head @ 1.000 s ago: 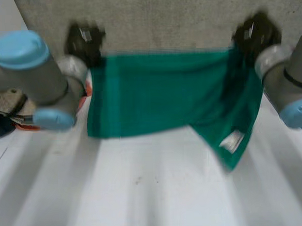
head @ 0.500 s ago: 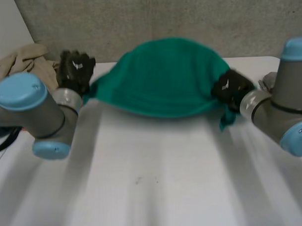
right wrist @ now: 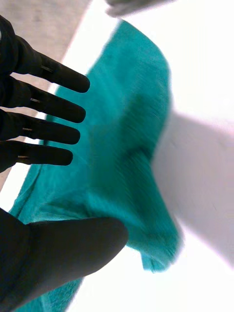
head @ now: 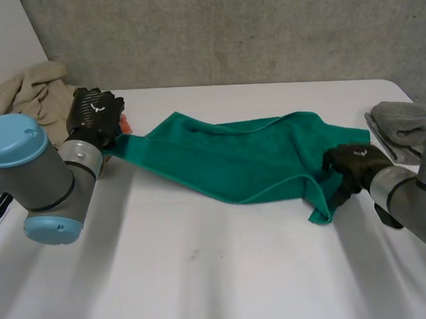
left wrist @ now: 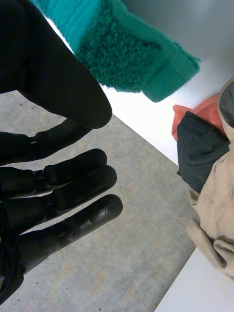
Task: Fold the laundry.
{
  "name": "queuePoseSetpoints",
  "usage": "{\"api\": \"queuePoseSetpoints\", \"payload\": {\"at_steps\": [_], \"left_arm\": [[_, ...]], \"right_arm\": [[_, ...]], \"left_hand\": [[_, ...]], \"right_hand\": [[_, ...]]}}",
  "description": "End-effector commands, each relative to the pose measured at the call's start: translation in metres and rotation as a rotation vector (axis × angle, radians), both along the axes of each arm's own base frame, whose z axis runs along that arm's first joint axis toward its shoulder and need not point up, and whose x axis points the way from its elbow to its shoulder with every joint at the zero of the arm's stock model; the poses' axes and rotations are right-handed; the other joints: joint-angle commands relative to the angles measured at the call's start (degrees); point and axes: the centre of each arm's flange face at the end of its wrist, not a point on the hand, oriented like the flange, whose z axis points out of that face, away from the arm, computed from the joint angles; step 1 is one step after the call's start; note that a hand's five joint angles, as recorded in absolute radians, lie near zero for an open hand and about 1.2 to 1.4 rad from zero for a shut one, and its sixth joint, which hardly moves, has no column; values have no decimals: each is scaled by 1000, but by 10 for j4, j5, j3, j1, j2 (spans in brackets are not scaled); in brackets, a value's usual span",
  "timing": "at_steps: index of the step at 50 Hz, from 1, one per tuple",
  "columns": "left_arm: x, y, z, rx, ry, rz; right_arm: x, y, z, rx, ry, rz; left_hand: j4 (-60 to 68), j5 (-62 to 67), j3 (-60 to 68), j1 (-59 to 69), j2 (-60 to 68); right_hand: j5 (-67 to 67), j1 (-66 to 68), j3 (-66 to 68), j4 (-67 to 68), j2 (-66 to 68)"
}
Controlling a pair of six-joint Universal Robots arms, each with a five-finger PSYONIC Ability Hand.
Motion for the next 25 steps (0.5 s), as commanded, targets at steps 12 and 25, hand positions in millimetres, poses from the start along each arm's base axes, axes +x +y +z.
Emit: {"api": "queuePoseSetpoints", "payload": {"at_steps": [12,25], "left_arm": [[1,5,-8,38,21,-4],[1,5,-7,37,24,-4]], "right_arm": [[4,5,-27,125,-166,10],[15,-2,-48,139,-123,16]], "left_hand": [[112,132,114,145,114],[112,132,114,145,114]], "right_hand": [[77,67,77,80,77],[371,360,370,374,370]]}}
